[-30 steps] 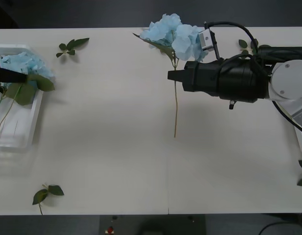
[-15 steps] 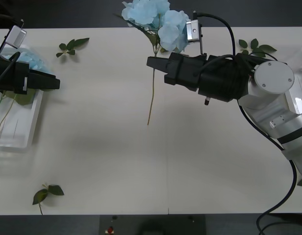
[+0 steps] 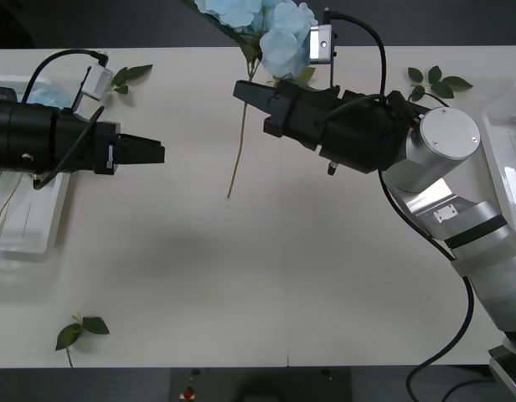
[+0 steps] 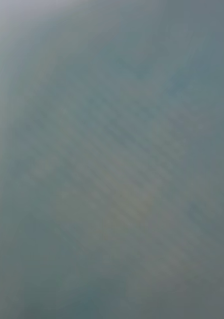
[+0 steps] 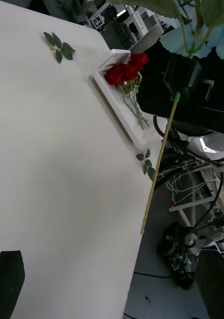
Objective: Put the red flowers into the right box and the blue flowers into the left box
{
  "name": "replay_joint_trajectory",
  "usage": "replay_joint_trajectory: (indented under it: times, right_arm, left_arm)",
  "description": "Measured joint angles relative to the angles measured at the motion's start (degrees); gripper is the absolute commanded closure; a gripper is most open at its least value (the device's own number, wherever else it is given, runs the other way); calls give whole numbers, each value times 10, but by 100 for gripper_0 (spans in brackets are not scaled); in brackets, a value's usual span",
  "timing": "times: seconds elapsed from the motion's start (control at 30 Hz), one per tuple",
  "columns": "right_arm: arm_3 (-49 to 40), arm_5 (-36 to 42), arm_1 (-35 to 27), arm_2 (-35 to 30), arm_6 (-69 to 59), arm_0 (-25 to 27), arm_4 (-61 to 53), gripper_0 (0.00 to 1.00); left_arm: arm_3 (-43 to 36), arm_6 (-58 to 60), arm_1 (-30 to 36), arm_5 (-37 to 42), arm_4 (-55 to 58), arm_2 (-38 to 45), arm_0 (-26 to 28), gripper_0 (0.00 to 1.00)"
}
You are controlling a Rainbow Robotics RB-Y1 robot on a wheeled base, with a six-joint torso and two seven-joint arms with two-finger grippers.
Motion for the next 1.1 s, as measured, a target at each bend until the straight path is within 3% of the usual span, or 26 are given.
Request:
replay_joint_trajectory:
  times: [0.4,0.7,0.87,0.93,1.0,1.03,1.1]
  right_arm:
    - [0,-3,0,0,0,0,-2,100]
    - [0,-3,0,0,0,0,-2,100]
    - [0,-3,0,0,0,0,-2,100]
    - [0,-3,0,0,0,0,-2,100]
    - [0,-3,0,0,0,0,-2,100]
    - [0,-3,0,0,0,0,-2,100]
    - [0,-2,0,0,0,0,-2,100]
  left_arm:
    - [0,0,-58,-29,12,-53,-18,0]
    - [0,-1,-65,-58,31,-97,-33,0]
    - [0,-14,-67,-75,31,-110,-33,7]
    - [0,-21,-72,-82,31,-115,-33,15]
    - [0,-26,-78,-91,31,-121,-33,34]
    - [0,-28,-81,-94,31,-125,-33,60]
    - [0,-28,-86,-101,31,-131,-33,100]
